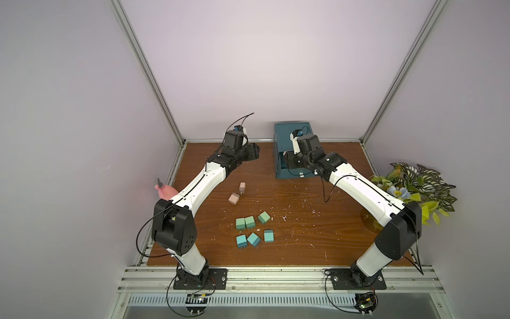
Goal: Place the plugs into the drawer by color
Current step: Place the plug in the drawer.
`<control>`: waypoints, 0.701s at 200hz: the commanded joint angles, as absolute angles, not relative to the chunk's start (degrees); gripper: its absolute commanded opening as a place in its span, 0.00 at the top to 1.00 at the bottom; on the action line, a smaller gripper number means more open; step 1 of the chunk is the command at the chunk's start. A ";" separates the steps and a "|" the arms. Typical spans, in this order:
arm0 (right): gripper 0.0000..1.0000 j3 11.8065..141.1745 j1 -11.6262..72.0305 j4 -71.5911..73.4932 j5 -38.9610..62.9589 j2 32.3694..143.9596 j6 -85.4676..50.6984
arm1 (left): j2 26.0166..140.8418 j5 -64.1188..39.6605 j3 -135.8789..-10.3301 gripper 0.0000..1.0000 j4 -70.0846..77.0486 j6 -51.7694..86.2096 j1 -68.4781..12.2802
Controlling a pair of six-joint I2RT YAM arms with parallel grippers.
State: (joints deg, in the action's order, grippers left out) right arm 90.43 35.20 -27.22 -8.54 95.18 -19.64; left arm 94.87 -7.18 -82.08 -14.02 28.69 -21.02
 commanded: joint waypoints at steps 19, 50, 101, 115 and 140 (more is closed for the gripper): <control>0.80 94.44 34.46 -27.84 -8.27 96.80 -21.51 | 92.22 -6.69 -81.15 0.34 -14.46 27.12 -21.27; 0.79 95.16 33.84 -27.82 -7.56 98.92 -21.85 | 91.59 -6.37 -80.65 0.33 -14.44 26.72 -21.27; 0.70 96.36 33.26 -27.83 -6.26 101.05 -21.54 | 90.72 -4.86 -80.07 0.33 -14.41 25.92 -21.27; 0.68 96.49 33.08 -27.90 -6.07 101.24 -21.45 | 90.70 -4.59 -79.98 0.33 -14.37 25.80 -21.25; 0.64 96.66 32.76 -28.01 -5.65 101.27 -21.30 | 90.89 -4.45 -79.98 0.33 -14.33 25.64 -21.26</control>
